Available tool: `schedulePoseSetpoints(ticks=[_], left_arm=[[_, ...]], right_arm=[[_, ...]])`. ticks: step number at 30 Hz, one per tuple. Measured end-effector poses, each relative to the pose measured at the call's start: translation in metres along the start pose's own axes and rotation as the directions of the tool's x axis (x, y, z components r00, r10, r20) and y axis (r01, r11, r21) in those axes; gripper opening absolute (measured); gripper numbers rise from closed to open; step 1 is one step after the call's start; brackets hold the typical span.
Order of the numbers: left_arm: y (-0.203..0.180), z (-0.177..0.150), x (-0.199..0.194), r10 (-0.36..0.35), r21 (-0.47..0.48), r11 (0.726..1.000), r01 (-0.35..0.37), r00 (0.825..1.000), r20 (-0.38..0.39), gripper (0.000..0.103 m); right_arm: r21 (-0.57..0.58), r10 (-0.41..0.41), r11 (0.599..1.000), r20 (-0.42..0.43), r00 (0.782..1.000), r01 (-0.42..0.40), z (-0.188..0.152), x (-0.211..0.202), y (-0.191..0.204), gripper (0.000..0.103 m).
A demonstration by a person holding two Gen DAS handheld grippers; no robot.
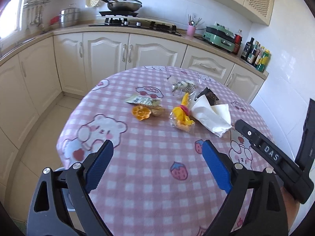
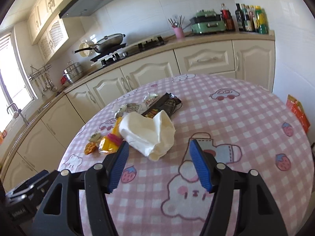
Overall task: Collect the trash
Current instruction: 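Grasp the white napkin with the right tool while the left tool grasps the yellow snack bag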
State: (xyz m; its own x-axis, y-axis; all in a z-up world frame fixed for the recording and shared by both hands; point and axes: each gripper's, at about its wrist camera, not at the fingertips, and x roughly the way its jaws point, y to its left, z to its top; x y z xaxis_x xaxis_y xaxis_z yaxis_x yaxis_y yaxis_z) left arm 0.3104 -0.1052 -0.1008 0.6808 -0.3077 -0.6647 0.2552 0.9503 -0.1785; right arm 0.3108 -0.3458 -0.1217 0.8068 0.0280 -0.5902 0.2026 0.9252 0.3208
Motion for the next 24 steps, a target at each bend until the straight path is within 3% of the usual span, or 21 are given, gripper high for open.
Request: schedulePoseSetpoints(ticks=[6,8,9,10,11,20,22,23,24], left_arm=[[-0.012,0.010,0.032,0.003,0.011,1.000,-0.002,0.999,-0.037,0.088],[-0.015,0.014,0.042,0.002,0.017,1.000,-0.001,0.999,-0.048,0.088],[-0.019,0.016,0.048,0.000,0.022,1.000,0.001,0.998,-0.057,0.088],[-0.021,0.017,0.052,-0.003,0.025,1.000,0.004,0.998,-0.060,0.088],[-0.022,0.019,0.056,-0.005,0.027,1.000,0.007,0.998,-0.063,0.088],[-0.031,0.030,0.086,0.005,0.022,1.000,-0.003,0.995,-0.099,0.087],[-0.031,0.032,0.090,0.015,0.017,1.000,-0.013,0.994,-0.107,0.079],[-0.032,0.033,0.093,0.013,0.018,1.000,-0.011,0.993,-0.113,0.066],[-0.032,0.033,0.096,0.001,0.014,1.000,0.001,0.992,-0.125,0.046]], right_arm=[[0.040,0.036,0.999,-0.082,0.996,-0.033,0.013,0.040,-0.003,0.061],[0.050,0.099,0.994,-0.104,0.990,-0.094,0.014,0.048,-0.003,0.034],[0.040,0.115,0.993,-0.103,0.988,-0.111,0.015,0.049,-0.001,0.029],[0.027,0.116,0.993,-0.101,0.988,-0.113,0.015,0.049,0.001,0.014],[0.019,0.113,0.994,-0.102,0.988,-0.112,0.015,0.050,0.003,0.006],[0.089,0.185,0.980,-0.086,0.979,-0.177,0.014,0.049,-0.007,0.004],[0.089,0.188,0.980,-0.084,0.979,-0.180,0.014,0.048,-0.007,0.004],[0.089,0.189,0.979,-0.083,0.979,-0.181,0.014,0.048,-0.007,0.004],[0.089,0.191,0.979,-0.083,0.978,-0.183,0.014,0.048,-0.007,0.004]])
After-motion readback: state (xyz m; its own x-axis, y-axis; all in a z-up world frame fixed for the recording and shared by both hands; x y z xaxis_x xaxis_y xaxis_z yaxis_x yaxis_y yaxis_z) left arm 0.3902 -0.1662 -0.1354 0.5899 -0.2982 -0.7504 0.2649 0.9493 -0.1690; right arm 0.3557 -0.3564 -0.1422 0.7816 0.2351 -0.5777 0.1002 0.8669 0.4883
